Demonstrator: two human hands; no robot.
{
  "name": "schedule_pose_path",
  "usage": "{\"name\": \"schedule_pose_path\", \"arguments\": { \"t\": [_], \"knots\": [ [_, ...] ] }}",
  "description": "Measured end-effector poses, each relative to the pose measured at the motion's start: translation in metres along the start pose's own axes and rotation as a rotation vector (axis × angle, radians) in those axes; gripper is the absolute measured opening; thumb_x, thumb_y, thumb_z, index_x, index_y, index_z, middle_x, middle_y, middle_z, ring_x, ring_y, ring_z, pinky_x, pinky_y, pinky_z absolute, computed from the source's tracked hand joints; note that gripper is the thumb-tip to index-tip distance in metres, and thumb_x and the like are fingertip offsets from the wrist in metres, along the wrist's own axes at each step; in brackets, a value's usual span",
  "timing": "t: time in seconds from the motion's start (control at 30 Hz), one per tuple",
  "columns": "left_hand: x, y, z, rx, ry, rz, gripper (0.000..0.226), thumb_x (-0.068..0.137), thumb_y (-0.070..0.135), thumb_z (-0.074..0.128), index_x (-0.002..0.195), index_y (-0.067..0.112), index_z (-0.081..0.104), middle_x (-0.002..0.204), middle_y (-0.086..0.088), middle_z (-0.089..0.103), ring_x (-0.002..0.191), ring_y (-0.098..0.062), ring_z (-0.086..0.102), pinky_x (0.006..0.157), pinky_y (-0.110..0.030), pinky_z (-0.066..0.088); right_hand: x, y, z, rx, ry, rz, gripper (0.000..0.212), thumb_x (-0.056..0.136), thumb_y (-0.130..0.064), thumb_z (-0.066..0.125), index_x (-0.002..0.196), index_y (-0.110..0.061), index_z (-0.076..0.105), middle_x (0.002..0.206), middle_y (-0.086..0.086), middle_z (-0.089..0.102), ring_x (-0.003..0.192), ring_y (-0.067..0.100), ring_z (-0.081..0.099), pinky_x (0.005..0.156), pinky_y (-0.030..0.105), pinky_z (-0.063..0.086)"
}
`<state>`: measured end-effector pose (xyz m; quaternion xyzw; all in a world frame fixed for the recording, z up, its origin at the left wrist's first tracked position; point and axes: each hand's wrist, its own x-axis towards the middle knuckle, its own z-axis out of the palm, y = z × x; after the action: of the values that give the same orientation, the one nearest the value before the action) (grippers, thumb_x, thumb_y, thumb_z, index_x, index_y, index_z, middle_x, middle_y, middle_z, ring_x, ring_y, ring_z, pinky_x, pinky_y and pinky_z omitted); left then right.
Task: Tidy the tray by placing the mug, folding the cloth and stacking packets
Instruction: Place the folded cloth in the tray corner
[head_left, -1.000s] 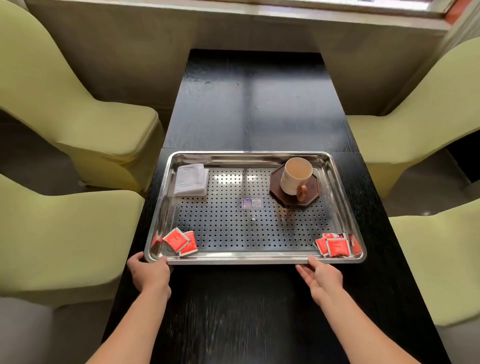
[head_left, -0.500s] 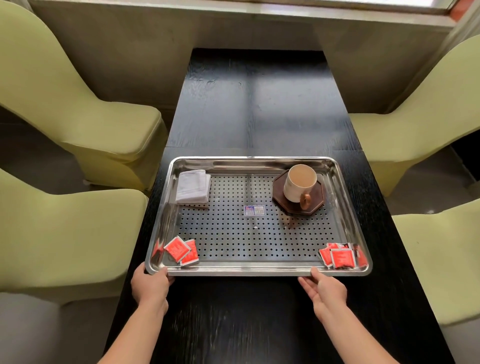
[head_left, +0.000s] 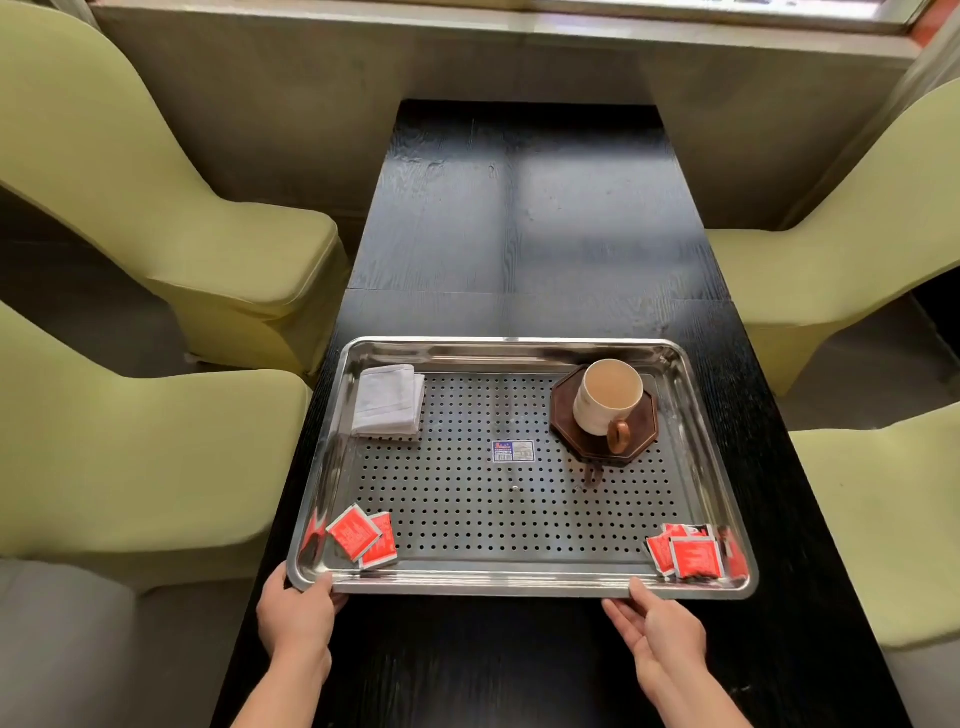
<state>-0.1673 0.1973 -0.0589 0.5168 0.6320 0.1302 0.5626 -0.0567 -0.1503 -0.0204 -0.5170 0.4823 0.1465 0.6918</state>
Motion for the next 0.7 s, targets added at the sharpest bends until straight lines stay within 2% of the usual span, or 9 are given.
{"name": "schedule_pose_path", "arguments": {
  "t": [0.1, 0.23, 0.33, 0.4, 0.5, 0.53, 0.6, 0.7],
  "knots": [
    [-0.003, -0.004, -0.005, 0.015, -0.001, -0.002, 0.052, 0.086, -0.002, 0.069, 0.133, 0.015, 0.056, 0.112, -0.012, 0.069, 0.094, -0.033, 0.071, 0.085, -0.052, 0.059, -0.001, 0.004, -0.005, -0.009, 0.000, 0.000, 0.010, 0.094, 0.002, 0.063, 0.103, 0.005, 0.063, 0.108, 0.024, 0.070, 0.093, 0.037, 0.071, 0.075, 0.043, 0.058],
    [-0.007, -0.003, -0.008, 0.016, -0.001, 0.000, 0.050, 0.086, -0.003, 0.068, 0.131, 0.016, 0.055, 0.110, -0.012, 0.068, 0.087, -0.031, 0.072, 0.080, -0.046, 0.061, -0.001, 0.004, -0.007, -0.033, -0.021, -0.003, 0.009, 0.095, 0.000, 0.062, 0.102, 0.005, 0.061, 0.108, 0.025, 0.068, 0.093, 0.038, 0.070, 0.080, 0.044, 0.056],
    [-0.012, 0.001, -0.008, 0.108, 0.005, 0.018, 0.045, 0.088, 0.003, 0.066, 0.130, 0.017, 0.055, 0.106, -0.010, 0.067, 0.086, -0.031, 0.069, 0.078, -0.049, 0.060, -0.002, -0.001, -0.011, -0.129, -0.065, 0.007, 0.014, 0.097, -0.003, 0.061, 0.106, 0.008, 0.059, 0.104, 0.028, 0.067, 0.087, 0.040, 0.070, 0.082, 0.045, 0.056],
    [-0.019, 0.007, -0.011, 0.251, 0.003, 0.081, 0.040, 0.089, 0.012, 0.065, 0.127, 0.017, 0.053, 0.105, -0.009, 0.065, 0.087, -0.031, 0.065, 0.077, -0.049, 0.058, -0.004, -0.005, -0.017, -0.238, -0.095, 0.006, 0.017, 0.098, -0.007, 0.061, 0.106, 0.008, 0.059, 0.099, 0.030, 0.067, 0.084, 0.040, 0.070, 0.078, 0.045, 0.057],
    [-0.025, 0.010, -0.017, 0.504, 0.009, 0.181, 0.060, 0.087, 0.021, 0.067, 0.142, 0.015, 0.043, 0.133, -0.019, 0.049, 0.109, -0.038, 0.055, 0.089, -0.049, 0.047, -0.007, -0.010, -0.031, -0.484, -0.100, -0.071, 0.021, 0.097, -0.014, 0.065, 0.096, 0.007, 0.063, 0.082, 0.024, 0.068, 0.069, 0.035, 0.071, 0.057, 0.038, 0.060],
    [-0.028, 0.011, -0.019, 0.581, 0.018, 0.228, 0.067, 0.087, 0.022, 0.068, 0.146, 0.015, 0.038, 0.138, -0.020, 0.043, 0.116, -0.040, 0.049, 0.093, -0.051, 0.044, -0.007, -0.012, -0.035, -0.557, -0.089, -0.119, 0.022, 0.095, -0.016, 0.066, 0.092, 0.006, 0.065, 0.074, 0.021, 0.068, 0.061, 0.032, 0.070, 0.052, 0.035, 0.059],
    [-0.034, 0.014, -0.022, 0.727, 0.032, 0.446, 0.063, 0.084, 0.017, 0.069, 0.141, 0.013, 0.044, 0.135, -0.020, 0.043, 0.120, -0.039, 0.041, 0.097, -0.053, 0.042, -0.008, -0.019, -0.039, -0.668, -0.062, -0.228, 0.021, 0.094, -0.017, 0.068, 0.086, 0.003, 0.068, 0.065, 0.017, 0.068, 0.052, 0.026, 0.067, 0.050, 0.033, 0.059],
    [-0.040, 0.018, -0.017, 0.857, -0.063, 0.800, 0.047, 0.078, 0.004, 0.071, 0.123, 0.010, 0.061, 0.119, -0.012, 0.053, 0.113, -0.031, 0.045, 0.086, -0.047, 0.049, -0.006, -0.036, -0.039, -0.808, -0.002, -0.449, 0.018, 0.093, -0.020, 0.067, 0.078, -0.011, 0.071, 0.066, 0.008, 0.071, 0.055, 0.021, 0.068, 0.055, 0.039, 0.063]
  ]
}}
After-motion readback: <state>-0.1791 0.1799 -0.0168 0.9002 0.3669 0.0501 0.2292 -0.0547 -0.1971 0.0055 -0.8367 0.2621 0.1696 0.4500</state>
